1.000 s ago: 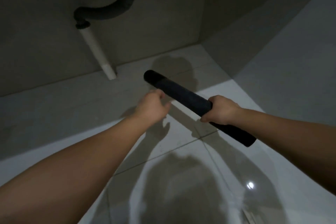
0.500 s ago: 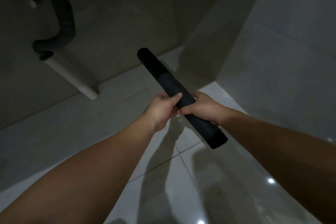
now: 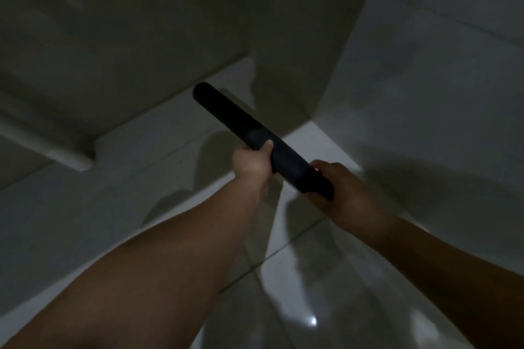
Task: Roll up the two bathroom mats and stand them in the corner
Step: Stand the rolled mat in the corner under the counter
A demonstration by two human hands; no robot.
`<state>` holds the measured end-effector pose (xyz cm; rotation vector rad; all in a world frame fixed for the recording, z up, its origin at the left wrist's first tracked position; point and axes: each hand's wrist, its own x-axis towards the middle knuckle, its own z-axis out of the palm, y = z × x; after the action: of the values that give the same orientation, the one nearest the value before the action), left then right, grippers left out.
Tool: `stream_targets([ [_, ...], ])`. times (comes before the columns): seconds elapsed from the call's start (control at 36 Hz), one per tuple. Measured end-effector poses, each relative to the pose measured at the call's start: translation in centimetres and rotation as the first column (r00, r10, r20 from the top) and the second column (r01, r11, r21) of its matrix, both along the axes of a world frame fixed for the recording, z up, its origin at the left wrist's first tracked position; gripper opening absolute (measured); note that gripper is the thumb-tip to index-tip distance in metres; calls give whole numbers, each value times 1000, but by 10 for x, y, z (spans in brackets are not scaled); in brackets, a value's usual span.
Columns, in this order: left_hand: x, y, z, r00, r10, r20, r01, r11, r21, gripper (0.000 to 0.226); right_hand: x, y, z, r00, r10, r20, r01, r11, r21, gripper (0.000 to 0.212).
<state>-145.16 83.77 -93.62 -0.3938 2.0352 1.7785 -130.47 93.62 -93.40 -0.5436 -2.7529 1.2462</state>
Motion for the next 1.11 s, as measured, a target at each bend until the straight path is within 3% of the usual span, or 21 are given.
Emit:
stream_targets([
  [0.17,-9,34,-27,998,29,-52,-34,995,-93,38,11,19,-9,996,76,49,-89,928,361,45],
  [0.28,-25,57,-31,999,21,-39,-24,996,-87,39,-13,33,-24,993,38,112,-77,926,370,44],
  [0.36,-30,73,-39,999,30,-25,-29,999,46,36,-30,41,-39,996,31,80,-60,919,390,39],
  [0.42,-30,81,-50,1000,11,-3,-10,986,166,42,-39,46,-52,997,-1,75,-27,928,371,31],
  [0.47,-28,89,-59,999,-42,20,38,980,193,52,-46,51,-62,995,-48,85,18,944,331,26],
  [0.53,-23,95,-67,996,-81,37,73,979,190,63,-50,56,-67,992,-105,71,90,978,188,21],
  [0.61,-22,100,-77,994,-104,29,99,986,136,68,-61,64,-64,980,-66,188,29,980,195,37],
  [0.69,-24,109,-80,997,-76,-16,77,992,100,64,-67,70,-74,955,-110,276,10,941,339,46],
  [0.78,-24,119,-80,996,-65,-57,67,997,31,63,-73,68,-78,954,-178,241,43,877,478,42],
  [0.89,-28,126,-79,992,-96,-87,96,995,-4,62,-67,70,-85,977,-96,191,-30,824,566,45],
  [1.0,-30,129,-77,987,-135,-93,130,990,-52,60,-54,68,-93,970,-24,240,-127,795,593,55],
  [1.11,-23,119,-72,971,-218,-96,210,974,-85,56,-54,70,-97,945,11,326,-213,779,590,46],
])
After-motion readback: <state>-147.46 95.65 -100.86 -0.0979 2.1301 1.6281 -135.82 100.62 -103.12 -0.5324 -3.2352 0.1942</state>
